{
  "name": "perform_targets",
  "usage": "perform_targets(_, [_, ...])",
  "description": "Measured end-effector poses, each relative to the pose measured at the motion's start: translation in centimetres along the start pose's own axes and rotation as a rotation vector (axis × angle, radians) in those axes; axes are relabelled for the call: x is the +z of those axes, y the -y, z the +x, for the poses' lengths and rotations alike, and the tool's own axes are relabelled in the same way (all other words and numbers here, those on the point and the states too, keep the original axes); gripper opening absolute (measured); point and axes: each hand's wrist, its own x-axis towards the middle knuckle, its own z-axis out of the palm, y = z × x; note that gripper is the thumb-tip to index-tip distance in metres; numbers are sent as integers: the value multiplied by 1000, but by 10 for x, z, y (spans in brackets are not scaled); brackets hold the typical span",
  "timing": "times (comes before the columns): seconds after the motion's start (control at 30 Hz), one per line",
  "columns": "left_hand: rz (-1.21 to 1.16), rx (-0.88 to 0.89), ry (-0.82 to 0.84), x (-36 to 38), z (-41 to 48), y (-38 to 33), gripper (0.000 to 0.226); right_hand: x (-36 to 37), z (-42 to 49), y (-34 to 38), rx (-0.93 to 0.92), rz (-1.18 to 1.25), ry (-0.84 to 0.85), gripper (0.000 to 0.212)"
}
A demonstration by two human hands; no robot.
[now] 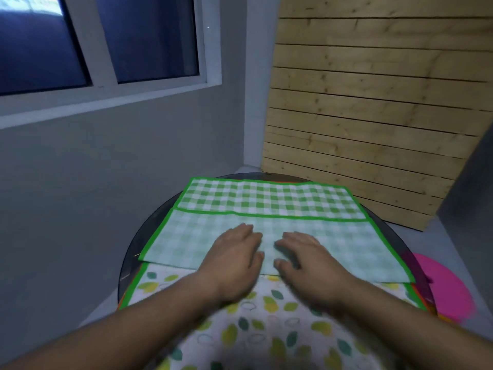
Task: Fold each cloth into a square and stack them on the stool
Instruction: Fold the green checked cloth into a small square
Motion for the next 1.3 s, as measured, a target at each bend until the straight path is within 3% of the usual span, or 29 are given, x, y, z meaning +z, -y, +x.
perform_targets(0.17, [88,-103,175,19,-22,-1,63,24,-11,5,121,51,25,57])
perform_targets(0.33, [130,-232,267,16,-17,-2,71,35,-7,3,155,-104,96,64])
perform_targets(0.6, [192,-550,278,-2,-30,32,93,24,-14,-17,218,-193,175,77])
perform_targets(0.8, [167,-614,281,-6,-29,36,100,8,-23,-49,307,-200,194,79])
perform_targets(1.1, [215,-582,255,-3,-28,30,90,-9,-36,-88,360,-239,195,79])
perform_targets(1.2, [255,-286,140,6,-19,6,69,-8,-35,-87,355,-250,183,80])
perform_targets(1.3, [124,-58,167,20,-8,-24,63,-7,-34,-89,360,-254,180,81])
